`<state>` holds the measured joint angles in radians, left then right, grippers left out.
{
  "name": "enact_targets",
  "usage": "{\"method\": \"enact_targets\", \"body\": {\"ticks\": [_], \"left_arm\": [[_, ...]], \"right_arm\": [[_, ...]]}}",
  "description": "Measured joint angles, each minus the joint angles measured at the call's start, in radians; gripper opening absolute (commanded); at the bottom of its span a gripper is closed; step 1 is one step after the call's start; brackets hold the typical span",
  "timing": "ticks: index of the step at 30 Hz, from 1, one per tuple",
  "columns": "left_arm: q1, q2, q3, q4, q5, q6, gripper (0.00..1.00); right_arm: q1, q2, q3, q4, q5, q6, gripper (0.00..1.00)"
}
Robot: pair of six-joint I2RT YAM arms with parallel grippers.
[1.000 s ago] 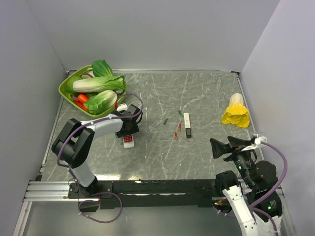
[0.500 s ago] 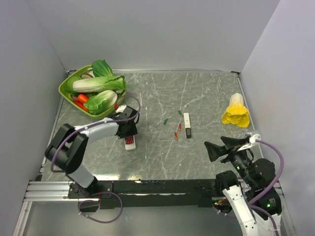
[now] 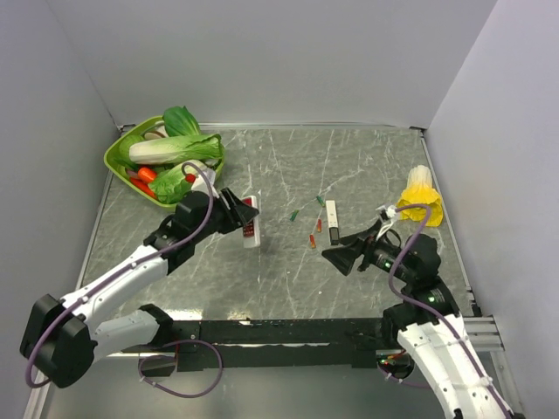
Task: Load the batteries into the remote control
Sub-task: Pick up the remote control from the center of the board.
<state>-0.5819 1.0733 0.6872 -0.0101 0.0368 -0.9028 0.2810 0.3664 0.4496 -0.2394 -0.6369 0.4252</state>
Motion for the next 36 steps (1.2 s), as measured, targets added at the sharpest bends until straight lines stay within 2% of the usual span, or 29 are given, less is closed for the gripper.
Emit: {"method": "enact_targets", "body": {"ticks": [6, 12, 18, 26, 36], "left_arm": [[0.0, -0.047, -0.084, 0.207, 0.129, -0.088, 0.08], [-0.002, -0.049, -0.122, 0.394, 0.233, -0.158, 0.09], [-0.02, -0.054, -0.138, 0.547, 0.306, -0.175, 0.09], [-0.064, -0.064, -0.139, 0.636, 0.354, -0.155, 0.09], [-0.111, -0.063, -0.137, 0.682, 0.374, -0.126, 0.09]], "right_arm": [[0.051, 0.072, -0.095, 0.251, -0.053, 0.048, 1.0], [0.159, 0.227, -0.098, 0.505, -0.087, 0.13, 1.0], [0.263, 0.373, -0.088, 0.684, -0.09, 0.2, 1.0], [0.319, 0.531, -0.062, 0.855, -0.106, 0.308, 1.0], [0.344, 0.616, -0.021, 1.003, -0.144, 0.371, 1.0]]}}
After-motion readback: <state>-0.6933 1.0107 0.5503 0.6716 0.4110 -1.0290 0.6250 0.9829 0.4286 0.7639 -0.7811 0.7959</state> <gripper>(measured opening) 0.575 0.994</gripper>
